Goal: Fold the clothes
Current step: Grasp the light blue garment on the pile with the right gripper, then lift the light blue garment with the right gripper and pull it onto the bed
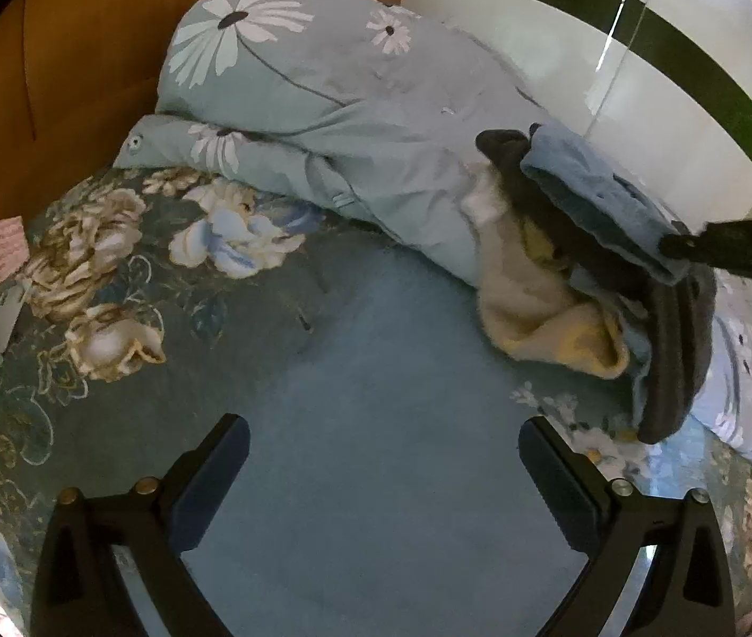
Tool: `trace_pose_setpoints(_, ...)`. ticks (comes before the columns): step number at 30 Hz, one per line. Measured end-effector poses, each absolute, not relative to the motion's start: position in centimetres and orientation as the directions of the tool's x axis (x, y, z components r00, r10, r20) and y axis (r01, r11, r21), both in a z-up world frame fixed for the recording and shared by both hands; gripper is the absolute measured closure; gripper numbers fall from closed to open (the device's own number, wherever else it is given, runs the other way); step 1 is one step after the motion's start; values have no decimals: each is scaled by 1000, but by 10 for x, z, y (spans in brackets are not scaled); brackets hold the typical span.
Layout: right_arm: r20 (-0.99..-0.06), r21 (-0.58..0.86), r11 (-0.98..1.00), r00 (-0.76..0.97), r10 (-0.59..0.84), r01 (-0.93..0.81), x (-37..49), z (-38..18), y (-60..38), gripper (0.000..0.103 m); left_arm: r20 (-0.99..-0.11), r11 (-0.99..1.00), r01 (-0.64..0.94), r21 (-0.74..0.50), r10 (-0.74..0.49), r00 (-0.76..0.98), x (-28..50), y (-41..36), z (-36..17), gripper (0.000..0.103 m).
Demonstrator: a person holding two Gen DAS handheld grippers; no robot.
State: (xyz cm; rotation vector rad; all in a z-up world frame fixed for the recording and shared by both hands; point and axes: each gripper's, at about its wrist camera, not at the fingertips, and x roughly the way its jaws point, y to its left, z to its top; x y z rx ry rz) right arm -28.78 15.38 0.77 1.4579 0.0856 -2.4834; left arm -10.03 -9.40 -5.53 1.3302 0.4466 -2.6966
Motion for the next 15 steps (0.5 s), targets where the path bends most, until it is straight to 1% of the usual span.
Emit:
trace_pose_setpoints(8,-854,193,-966,-456,-251,170,-254,37,190,98,-750,-961,171,-218,52,-659,-80,-87,-15,0)
trace_pose_setpoints(15,-832,287,-939,-436,-342,189,-215,52,186,98,-722,-971,124,-202,62,-689,-60,-77,14,0)
